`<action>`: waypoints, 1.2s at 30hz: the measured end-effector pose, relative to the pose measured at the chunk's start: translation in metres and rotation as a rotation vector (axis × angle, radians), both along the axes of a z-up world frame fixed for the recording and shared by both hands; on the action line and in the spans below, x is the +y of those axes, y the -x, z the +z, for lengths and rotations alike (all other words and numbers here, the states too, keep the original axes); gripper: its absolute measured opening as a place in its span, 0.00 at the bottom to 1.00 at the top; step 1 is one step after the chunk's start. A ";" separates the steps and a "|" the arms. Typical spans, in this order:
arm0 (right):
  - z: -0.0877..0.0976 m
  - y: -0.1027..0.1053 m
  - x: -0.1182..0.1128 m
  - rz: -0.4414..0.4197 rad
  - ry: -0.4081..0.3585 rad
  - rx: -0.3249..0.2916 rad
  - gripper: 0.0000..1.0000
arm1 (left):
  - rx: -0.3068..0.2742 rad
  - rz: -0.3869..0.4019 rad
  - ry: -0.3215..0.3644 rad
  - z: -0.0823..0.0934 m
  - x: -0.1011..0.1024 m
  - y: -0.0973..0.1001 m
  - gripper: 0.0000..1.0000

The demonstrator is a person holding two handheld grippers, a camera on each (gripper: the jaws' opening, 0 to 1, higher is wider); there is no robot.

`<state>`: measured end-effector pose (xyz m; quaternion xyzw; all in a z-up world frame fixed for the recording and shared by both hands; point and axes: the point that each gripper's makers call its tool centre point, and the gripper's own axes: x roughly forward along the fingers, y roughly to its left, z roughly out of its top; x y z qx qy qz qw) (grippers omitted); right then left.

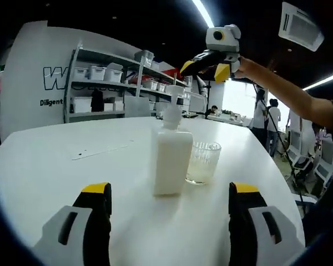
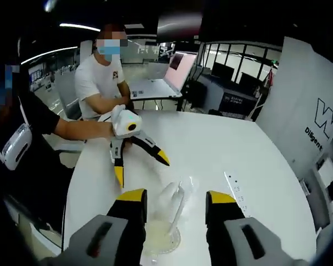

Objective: Hold the bottle steady, press the pump all the way down and release, and repeat the specified number of times to dispense into the cup

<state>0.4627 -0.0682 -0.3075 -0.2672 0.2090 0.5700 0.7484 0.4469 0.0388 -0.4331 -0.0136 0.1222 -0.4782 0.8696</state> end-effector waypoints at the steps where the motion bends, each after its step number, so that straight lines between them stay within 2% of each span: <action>1: 0.001 0.000 -0.002 -0.007 -0.011 -0.003 0.44 | -0.002 -0.003 0.004 0.002 0.001 0.000 0.88; 5: 0.001 0.006 -0.011 -0.009 -0.070 0.002 0.46 | -0.028 -0.009 0.004 0.007 0.003 0.002 0.91; 6: 0.000 0.007 -0.013 -0.014 -0.084 0.003 0.48 | -0.049 -0.034 -0.018 0.008 0.003 0.006 0.93; 9: 0.000 0.005 -0.017 -0.018 -0.102 0.000 0.50 | -0.050 -0.050 -0.039 0.006 0.004 0.009 0.95; 14: 0.000 0.004 -0.030 -0.037 -0.174 -0.006 0.54 | -0.042 -0.070 -0.040 0.008 0.004 0.015 0.99; 17: -0.003 0.005 -0.037 -0.049 -0.207 -0.011 0.62 | -0.038 -0.075 -0.036 0.010 0.005 0.019 0.99; 26: -0.019 0.019 -0.054 -0.050 -0.218 0.020 0.75 | -0.039 -0.065 -0.034 0.019 0.018 0.019 0.99; 31: -0.021 0.022 -0.061 -0.053 -0.258 0.034 0.81 | -0.028 -0.062 -0.016 0.021 0.020 0.021 0.99; 36: -0.028 0.025 -0.067 -0.065 -0.267 0.036 0.86 | -0.038 -0.064 -0.039 0.021 0.023 0.023 0.99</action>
